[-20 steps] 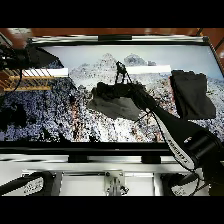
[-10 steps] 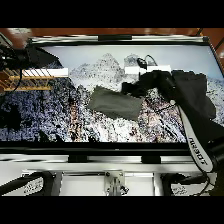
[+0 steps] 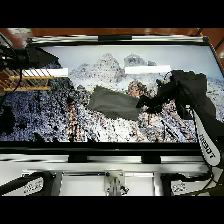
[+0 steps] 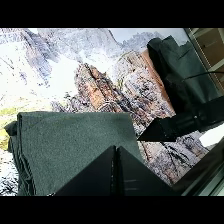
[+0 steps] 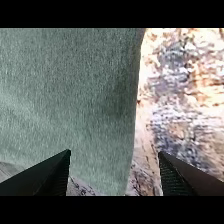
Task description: Fold the shirts.
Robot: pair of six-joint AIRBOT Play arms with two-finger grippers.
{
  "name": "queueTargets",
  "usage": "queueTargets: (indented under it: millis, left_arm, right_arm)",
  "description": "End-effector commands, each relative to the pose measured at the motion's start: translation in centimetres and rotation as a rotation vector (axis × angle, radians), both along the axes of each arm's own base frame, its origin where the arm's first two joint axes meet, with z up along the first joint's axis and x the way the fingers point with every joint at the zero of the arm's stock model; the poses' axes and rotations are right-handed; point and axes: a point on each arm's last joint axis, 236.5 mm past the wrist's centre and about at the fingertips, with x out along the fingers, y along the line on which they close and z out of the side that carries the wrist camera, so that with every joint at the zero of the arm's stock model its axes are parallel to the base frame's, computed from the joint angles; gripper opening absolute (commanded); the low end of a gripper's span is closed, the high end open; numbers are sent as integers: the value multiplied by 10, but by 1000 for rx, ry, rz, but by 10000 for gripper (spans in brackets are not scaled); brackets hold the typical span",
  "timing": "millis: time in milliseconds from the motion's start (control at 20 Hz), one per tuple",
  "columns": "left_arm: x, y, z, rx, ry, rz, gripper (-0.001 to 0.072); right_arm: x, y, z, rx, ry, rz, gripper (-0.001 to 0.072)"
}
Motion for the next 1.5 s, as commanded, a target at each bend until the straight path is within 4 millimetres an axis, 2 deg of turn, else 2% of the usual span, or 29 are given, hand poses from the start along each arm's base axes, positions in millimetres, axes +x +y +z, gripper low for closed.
queueTargets:
  millis: [0,200,250,300,350,450,550,650,700,800,850,950,1100,1200,1300,1450]
  left_arm:
    - [0,0,0,1,-1,1,31]
    - [0,0,0,0,-1,1,31]
    - [0,0,0,0,-1,2,31]
    - [1,0,0,0,-2,2,31]
    - [1,0,0,-1,-2,2,31]
    - [1,0,0,0,-1,2,31]
    - [1,0,0,0,-2,2,31]
    - [1,0,0,0,-2,2,30]
    - [0,0,0,0,-1,1,31]
    - [0,0,0,0,-1,0,31]
    - [0,0,0,0,0,0,31]
    - [-2,-1,-1,1,4,-8,31]
    - [-12,-5,-6,12,34,-50,31]
    - [-18,-7,-9,17,49,-70,31]
    - [-18,-7,-9,16,50,-73,31]
    - [-18,-7,-9,15,50,-73,31]
  right_arm:
    - [4,11,-18,80,9,-43,660]
    - [12,35,-30,138,0,-61,648]
    - [15,42,-30,144,-22,-48,499]
    - [19,46,-29,141,-58,-31,229]
    - [25,49,-24,142,-97,-17,54]
    - [43,50,1,146,-213,57,59]
    - [80,35,61,142,-374,56,59]
    - [121,3,136,140,-542,-27,58]
    - [140,-20,176,141,-614,-98,58]
    - [166,-70,241,125,-739,-215,58]
    - [176,-99,268,92,-808,-269,58]
    - [187,-158,305,33,-908,-401,58]
    - [190,-241,336,-12,-1007,-601,58]
    - [185,-282,346,-11,-1039,-715,58]
    - [181,-308,354,-17,-1067,-791,58]
    - [178,-323,350,-79,-1067,-792,59]
